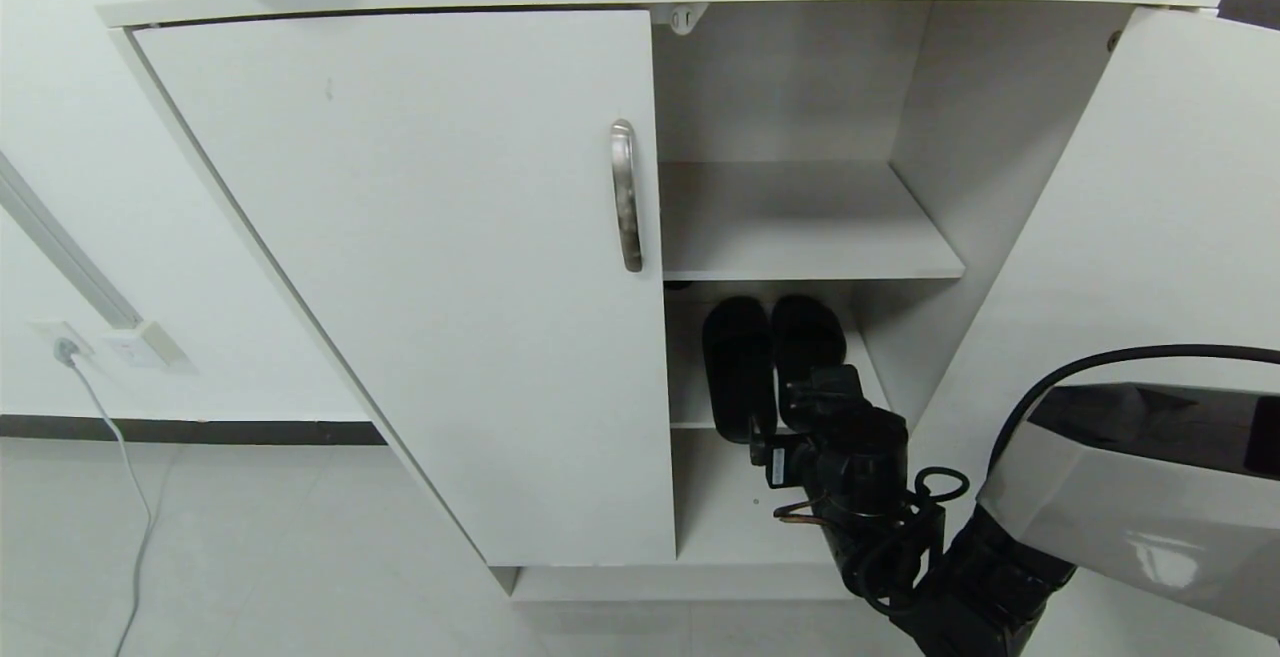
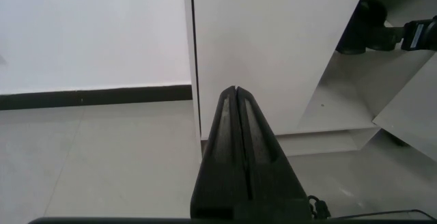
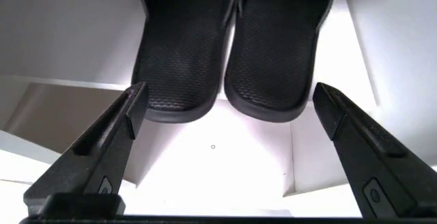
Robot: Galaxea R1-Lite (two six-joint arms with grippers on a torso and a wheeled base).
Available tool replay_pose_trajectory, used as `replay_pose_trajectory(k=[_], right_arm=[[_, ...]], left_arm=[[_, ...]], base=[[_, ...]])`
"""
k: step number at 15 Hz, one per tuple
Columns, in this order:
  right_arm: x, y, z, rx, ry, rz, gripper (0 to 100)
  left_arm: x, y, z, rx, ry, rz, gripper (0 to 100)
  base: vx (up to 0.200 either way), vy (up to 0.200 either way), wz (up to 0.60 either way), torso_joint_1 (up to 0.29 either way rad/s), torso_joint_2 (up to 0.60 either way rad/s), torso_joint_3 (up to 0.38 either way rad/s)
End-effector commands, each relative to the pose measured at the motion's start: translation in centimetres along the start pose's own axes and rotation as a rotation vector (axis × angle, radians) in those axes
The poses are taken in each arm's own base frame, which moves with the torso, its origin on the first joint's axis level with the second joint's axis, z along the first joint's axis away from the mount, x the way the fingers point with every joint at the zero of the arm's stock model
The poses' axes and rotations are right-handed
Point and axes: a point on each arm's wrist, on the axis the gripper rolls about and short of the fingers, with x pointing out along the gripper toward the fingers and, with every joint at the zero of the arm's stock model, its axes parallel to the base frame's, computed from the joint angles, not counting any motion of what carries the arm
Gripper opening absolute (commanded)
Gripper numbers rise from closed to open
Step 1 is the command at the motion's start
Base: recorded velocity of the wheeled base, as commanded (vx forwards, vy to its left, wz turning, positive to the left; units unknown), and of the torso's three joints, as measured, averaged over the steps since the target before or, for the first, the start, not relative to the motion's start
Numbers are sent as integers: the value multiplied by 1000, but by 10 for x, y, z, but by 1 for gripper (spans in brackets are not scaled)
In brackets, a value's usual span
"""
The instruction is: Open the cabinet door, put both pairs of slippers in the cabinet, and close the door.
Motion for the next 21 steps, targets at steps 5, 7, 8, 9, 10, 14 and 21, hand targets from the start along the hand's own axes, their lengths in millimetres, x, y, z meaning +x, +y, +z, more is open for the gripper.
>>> replay_pose_trajectory(k=[5,7,8,9,10,14,21], right_arm=[[0,0,0,-4,-1,1,100],[0,0,1,-5,-1,-2,100],[0,-1,0,-6,1,-2,100],[0,-1,0,-6,1,-2,100],[0,-1,2,-3,-3,-4,100],[-2,-2,-1,-17,-12,-3,100],[-4,-4,-2,-24,-12,-3,100]], left_arm=[[0,0,0,-1,2,0,0],[0,0,0,-1,2,0,0],[0,0,0,-1,2,0,0],[0,0,0,-1,2,1,0],[0,0,0,-1,2,1,0],[0,0,0,4,2,1,0],[0,0,0,2,2,0,0]], base=[[-200,0,0,3,-1,3],[-200,0,0,5,7,0],[0,0,0,0,0,0],[0,0,0,0,0,0],[0,0,0,0,0,0],[0,0,0,0,0,0],[0,0,0,0,0,0]])
